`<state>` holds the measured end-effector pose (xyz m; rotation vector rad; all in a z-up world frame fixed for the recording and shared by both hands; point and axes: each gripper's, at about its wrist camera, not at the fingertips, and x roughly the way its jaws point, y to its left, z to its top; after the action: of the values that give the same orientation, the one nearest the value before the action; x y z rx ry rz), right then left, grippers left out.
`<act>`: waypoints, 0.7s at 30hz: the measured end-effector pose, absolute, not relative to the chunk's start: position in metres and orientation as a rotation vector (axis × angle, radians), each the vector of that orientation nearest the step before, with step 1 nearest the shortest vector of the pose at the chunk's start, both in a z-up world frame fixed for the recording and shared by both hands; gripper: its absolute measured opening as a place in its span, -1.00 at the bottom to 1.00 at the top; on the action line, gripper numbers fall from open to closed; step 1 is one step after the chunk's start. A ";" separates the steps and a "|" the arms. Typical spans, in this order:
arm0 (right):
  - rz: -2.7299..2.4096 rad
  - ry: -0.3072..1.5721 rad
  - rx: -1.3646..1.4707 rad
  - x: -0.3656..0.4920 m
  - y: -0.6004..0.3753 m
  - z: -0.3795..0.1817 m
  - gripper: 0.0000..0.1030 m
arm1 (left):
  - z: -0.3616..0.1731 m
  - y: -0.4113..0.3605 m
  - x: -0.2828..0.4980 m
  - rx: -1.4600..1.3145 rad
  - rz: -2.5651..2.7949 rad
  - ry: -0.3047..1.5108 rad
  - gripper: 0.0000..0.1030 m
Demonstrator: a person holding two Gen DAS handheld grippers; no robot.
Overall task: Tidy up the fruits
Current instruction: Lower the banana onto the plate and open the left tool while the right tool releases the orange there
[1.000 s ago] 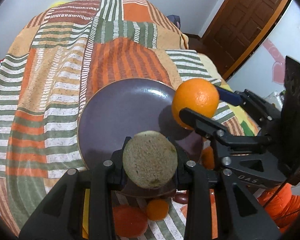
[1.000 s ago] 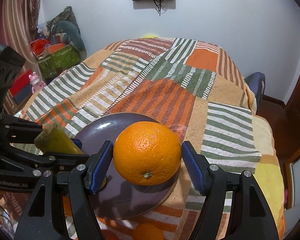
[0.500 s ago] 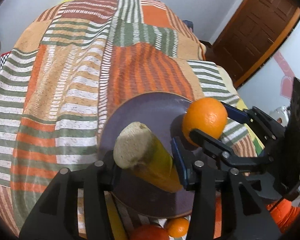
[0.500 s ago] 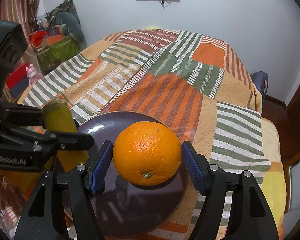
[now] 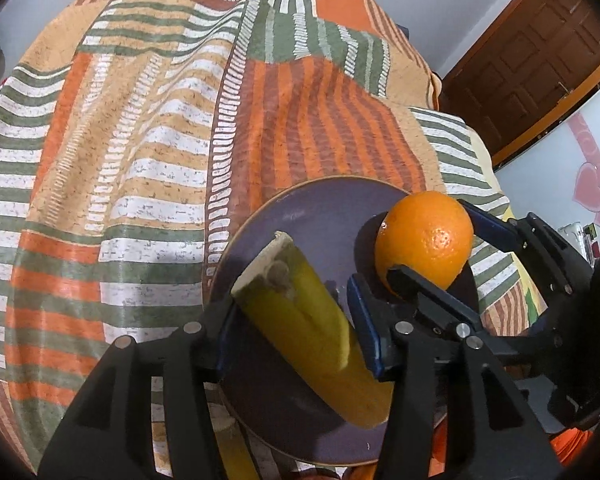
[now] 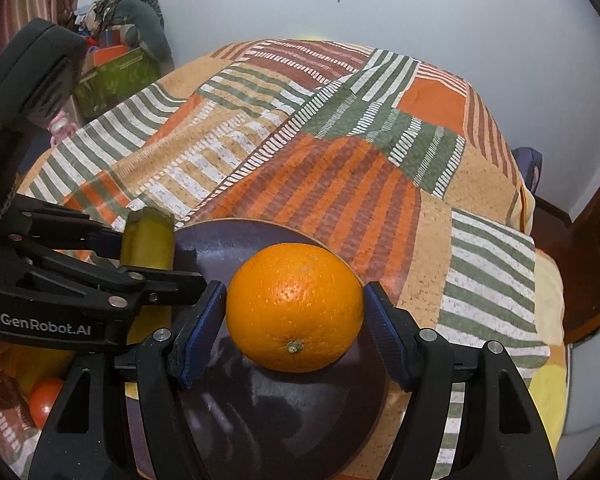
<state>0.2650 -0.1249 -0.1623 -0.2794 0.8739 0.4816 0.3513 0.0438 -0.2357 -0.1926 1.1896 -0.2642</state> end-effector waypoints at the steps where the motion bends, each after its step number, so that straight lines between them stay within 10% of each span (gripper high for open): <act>1: 0.481 0.873 -0.281 0.265 -0.125 -0.163 0.31 | -0.237 0.045 0.352 -0.200 -0.262 1.198 -0.04; 10: 0.483 0.862 -0.273 0.264 -0.125 -0.157 0.30 | -0.231 0.046 0.351 -0.194 -0.258 1.183 0.37; 21: 0.483 0.803 -0.217 0.242 -0.140 -0.130 0.32 | -0.191 0.052 0.321 -0.153 -0.199 1.088 0.37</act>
<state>0.2420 -0.1398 -0.1298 -0.2171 0.8028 0.4827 0.3212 0.0525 -0.1914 -0.1531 1.0878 -0.1989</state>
